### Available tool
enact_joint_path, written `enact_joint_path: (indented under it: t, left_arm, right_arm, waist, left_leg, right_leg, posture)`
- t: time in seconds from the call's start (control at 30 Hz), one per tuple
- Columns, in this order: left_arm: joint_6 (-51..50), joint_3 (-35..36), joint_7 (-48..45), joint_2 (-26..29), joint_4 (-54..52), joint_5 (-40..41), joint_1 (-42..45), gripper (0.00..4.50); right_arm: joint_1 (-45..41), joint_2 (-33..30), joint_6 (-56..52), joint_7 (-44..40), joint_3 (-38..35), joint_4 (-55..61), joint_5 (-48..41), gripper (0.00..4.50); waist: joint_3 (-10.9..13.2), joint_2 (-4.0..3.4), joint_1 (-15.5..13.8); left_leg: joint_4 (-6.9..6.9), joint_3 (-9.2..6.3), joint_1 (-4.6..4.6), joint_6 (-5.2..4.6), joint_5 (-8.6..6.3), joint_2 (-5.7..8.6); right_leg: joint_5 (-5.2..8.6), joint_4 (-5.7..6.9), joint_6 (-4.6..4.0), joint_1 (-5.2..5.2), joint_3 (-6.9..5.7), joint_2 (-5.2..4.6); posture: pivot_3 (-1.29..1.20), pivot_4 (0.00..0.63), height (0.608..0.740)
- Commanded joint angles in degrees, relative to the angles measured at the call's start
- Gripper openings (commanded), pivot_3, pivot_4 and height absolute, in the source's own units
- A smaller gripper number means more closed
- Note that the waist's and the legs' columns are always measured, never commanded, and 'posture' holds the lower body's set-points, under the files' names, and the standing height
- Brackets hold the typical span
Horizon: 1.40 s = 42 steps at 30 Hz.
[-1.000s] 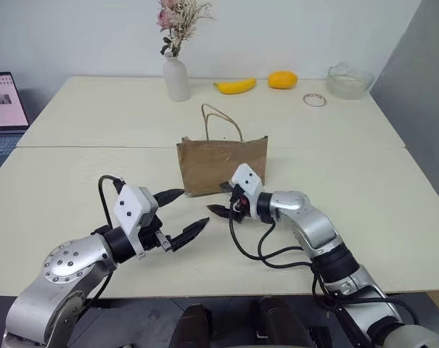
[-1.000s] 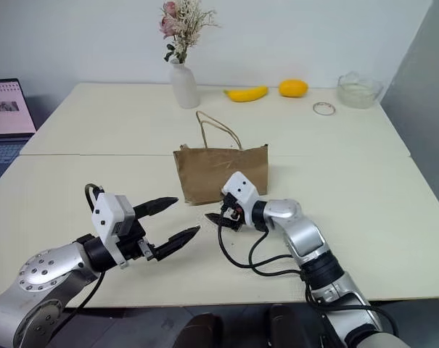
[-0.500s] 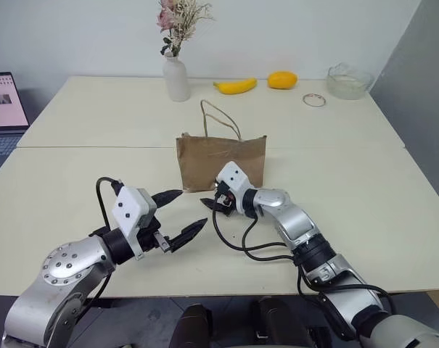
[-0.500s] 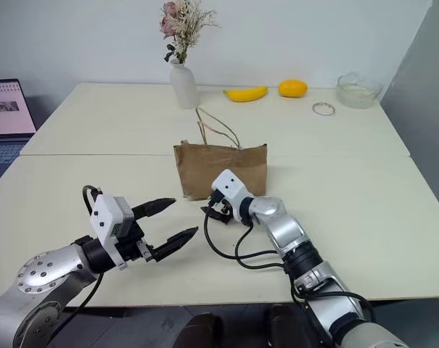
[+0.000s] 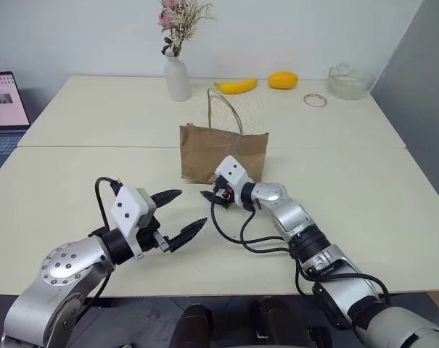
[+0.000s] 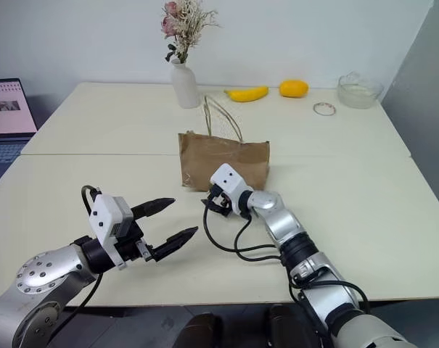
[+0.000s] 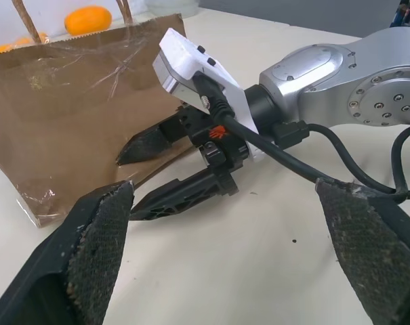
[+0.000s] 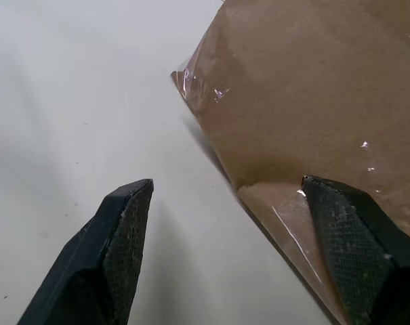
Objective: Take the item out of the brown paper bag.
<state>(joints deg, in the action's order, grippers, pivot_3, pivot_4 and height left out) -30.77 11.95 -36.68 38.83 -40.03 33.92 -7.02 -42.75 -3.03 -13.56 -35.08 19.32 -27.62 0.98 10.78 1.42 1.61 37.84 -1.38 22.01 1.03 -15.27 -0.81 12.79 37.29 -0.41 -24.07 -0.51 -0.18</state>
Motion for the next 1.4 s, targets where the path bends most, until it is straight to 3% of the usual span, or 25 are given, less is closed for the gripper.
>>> enact_joint_path:
  t: [0.03,0.13,0.23,0.33,0.5,0.73,0.9,1.03,1.17,1.4]
  left_arm:
    - [0.43,1.18,0.54,0.09,-1.85,0.53,0.55,4.5]
    - [-0.07,2.25,0.86,0.01,-1.58,1.57,1.14,4.5]
    - [0.08,2.52,0.53,0.35,-0.75,1.91,2.15,4.5]
    - [0.39,3.18,0.35,0.5,1.89,2.32,5.26,3.93]
    - [3.27,1.25,0.2,2.03,12.63,-3.4,16.59,2.31]
    - [20.22,-11.11,-2.99,-1.54,55.1,-20.85,50.25,0.02]
    - [35.01,-17.12,-5.94,-7.07,87.26,-30.27,68.72,0.02]
    - [41.75,-19.68,-5.11,-11.18,104.7,-35.78,77.07,0.02]
    - [45.76,-20.86,-10.41,-12.81,110.11,-38.44,79.09,0.02]
    - [46.67,-21.01,-37.38,-9.3,103.95,-36.31,75.12,0.02]
  right_arm:
    - [1.83,-2.13,-1.11,-3.69,-0.17,8.87,-1.15,3.69]
    - [6.88,-7.39,-8.34,-9.15,-1.71,23.98,-5.8,3.69]
    - [9.84,-10.99,-14.81,-8.96,-4.71,33.17,-8.96,3.69]
    - [13.93,-15.27,-21.44,-7.59,-9.34,43.39,-11.8,3.76]
    - [18.64,-20.86,-30.71,-5.03,-17.0,56.41,-16.56,3.76]
    - [22.55,-27.81,-39.02,-3.15,-25.6,69.16,-23.37,3.76]
    - [23.62,-28.78,-40.86,0.09,-26.72,71.57,-24.64,3.76]
    - [24.34,-28.67,-41.53,2.7,-26.92,72.9,-25.61,3.76]
    - [26.43,-29.44,-42.49,4.12,-27.54,75.08,-26.74,3.76]
    - [30.46,-33.35,-43.81,3.15,-31.12,78.0,-30.59,3.76]
  waist:
    - [0.0,0.0,-0.03]
    - [0.0,0.0,-0.21]
    - [0.0,0.0,-0.11]
    - [0.0,-0.01,-0.29]
    - [0.01,0.0,-0.56]
    - [-0.01,0.04,-1.48]
    - [0.0,0.05,-1.42]
    - [0.01,0.08,-1.35]
    - [0.02,0.08,-1.31]
    - [0.01,0.08,-1.31]
  left_leg:
    - [0.0,0.0,0.0,0.0,0.0,0.0]
    - [-0.01,-0.04,0.03,0.0,0.0,0.0]
    - [-0.01,-0.02,0.04,0.0,0.0,0.0]
    - [0.0,-0.06,0.03,0.0,0.0,0.0]
    - [0.0,-0.05,0.04,0.0,0.0,0.03]
    - [0.04,0.11,0.17,0.0,0.0,0.24]
    - [0.07,0.21,0.55,-0.01,0.0,0.24]
    - [0.08,0.27,0.73,-0.03,-0.01,0.25]
    - [0.07,0.28,0.81,-0.04,-0.02,0.21]
    - [0.13,0.32,0.79,-0.04,-0.02,0.17]
  right_leg:
    - [0.0,-0.01,0.0,0.0,0.0,-0.01]
    - [0.0,-0.05,0.0,0.0,-0.04,-0.01]
    - [0.0,-0.06,0.01,0.0,-0.02,-0.03]
    - [0.0,-0.03,0.01,0.0,-0.06,-0.02]
    - [0.01,-0.06,0.01,0.01,-0.13,0.05]
    - [-0.02,-0.17,0.07,0.02,-0.22,0.28]
    - [-0.05,-0.33,0.14,-0.21,-0.22,0.25]
    - [-0.01,-0.32,0.21,-0.33,-0.2,0.23]
    - [0.0,-0.33,0.23,-0.37,-0.22,0.22]
    - [0.01,-0.27,0.22,-0.36,-0.25,0.18]
  posture:
    - [0.0,0.15,0.74]
    - [0.0,0.15,0.74]
    - [0.0,0.15,0.74]
    - [0.0,0.15,0.74]
    - [0.0,0.15,0.74]
    - [0.0,0.15,0.74]
    - [0.0,0.15,0.74]
    - [0.0,0.15,0.74]
    - [0.0,0.15,0.74]
    - [0.0,0.15,0.74]
